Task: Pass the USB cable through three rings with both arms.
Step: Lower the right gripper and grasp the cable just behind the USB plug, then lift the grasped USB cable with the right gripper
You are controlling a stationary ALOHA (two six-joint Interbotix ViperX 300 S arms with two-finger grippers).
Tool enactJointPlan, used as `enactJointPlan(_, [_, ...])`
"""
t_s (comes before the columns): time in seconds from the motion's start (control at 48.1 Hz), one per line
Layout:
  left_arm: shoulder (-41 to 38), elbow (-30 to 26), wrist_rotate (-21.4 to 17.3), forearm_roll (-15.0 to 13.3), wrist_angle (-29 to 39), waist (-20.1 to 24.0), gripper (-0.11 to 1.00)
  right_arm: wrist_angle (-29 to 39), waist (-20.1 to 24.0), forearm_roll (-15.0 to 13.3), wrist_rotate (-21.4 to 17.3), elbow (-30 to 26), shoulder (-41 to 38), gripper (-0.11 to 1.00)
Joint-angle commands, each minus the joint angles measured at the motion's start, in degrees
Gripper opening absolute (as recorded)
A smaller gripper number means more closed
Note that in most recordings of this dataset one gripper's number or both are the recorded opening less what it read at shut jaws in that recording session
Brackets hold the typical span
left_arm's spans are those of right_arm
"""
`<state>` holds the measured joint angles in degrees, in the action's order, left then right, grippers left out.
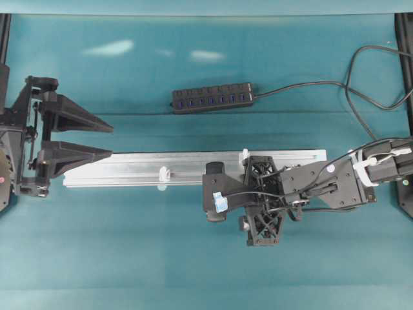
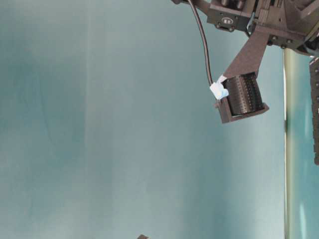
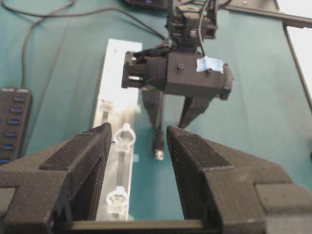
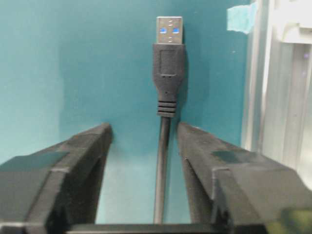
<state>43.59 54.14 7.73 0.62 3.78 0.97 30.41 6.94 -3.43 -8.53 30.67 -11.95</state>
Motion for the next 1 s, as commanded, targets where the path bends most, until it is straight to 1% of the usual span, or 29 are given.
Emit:
enactJointPlan(0.0, [0.09, -0.62, -0.09, 0.09, -0.26, 0.18, 0.54, 0.70, -1.05, -0.26, -0.18, 0.26, -0.62, 0.14])
enactJointPlan(0.249, [0.09, -0.62, 0.00, 0.09, -0.35, 0.18, 0.54, 0.70, -1.23, -0.26, -0.18, -0.26, -0.53, 0.09])
enactJointPlan(0.374, [0.26, -0.62, 0.09, 0.09, -0.53, 0.18, 0.54, 0.97, -0.97, -0.26, -0.18, -0.97, -0.44, 0.05])
enactJointPlan(0.582, [0.18, -0.62, 0.09, 0.09, -0.53, 0.18, 0.54, 2.72, -0.97, -0.26, 0.00, -1.58, -0.35, -0.07])
enactJointPlan(0.977, [0.09, -0.62, 0.00, 0.09, -0.62, 0.18, 0.54, 2.64, -0.97, -0.26, -0.09, -1.58, -0.26, -0.07])
